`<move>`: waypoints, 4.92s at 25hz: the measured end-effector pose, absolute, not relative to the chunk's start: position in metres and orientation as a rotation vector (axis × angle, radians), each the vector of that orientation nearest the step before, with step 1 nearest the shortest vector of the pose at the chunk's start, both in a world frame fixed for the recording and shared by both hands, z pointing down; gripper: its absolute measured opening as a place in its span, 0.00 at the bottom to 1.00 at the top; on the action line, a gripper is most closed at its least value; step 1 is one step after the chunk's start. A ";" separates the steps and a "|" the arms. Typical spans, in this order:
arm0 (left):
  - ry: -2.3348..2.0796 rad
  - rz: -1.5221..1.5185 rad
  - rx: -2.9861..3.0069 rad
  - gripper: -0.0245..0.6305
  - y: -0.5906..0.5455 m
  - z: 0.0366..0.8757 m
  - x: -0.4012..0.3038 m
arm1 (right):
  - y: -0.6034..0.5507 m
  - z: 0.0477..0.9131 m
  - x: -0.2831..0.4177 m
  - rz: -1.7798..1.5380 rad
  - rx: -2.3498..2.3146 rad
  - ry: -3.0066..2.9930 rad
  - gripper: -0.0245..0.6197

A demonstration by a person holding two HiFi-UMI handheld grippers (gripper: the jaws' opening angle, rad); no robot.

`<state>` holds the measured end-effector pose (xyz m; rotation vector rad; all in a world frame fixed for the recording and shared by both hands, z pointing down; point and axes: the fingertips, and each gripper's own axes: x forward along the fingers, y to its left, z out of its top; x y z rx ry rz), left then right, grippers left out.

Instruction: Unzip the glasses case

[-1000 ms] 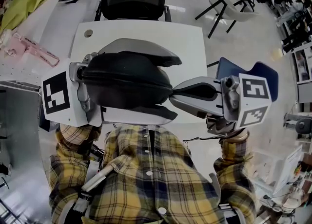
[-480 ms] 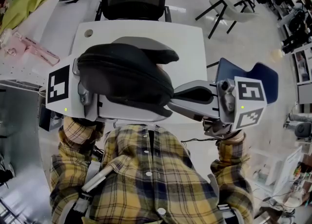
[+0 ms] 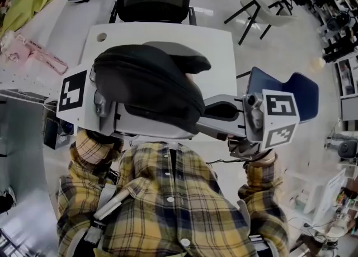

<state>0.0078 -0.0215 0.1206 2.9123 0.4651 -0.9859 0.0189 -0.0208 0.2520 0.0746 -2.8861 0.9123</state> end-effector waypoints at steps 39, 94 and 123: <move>0.419 -0.862 2.935 0.41 -0.025 0.129 0.021 | -0.019 0.258 0.016 0.876 0.133 -2.942 0.04; -0.315 -0.075 3.065 0.42 -0.057 0.280 0.042 | -0.085 0.270 0.073 0.143 1.471 -2.675 0.04; -0.284 -0.073 3.076 0.42 -0.053 0.275 0.043 | -0.082 0.276 0.070 0.165 1.427 -2.664 0.04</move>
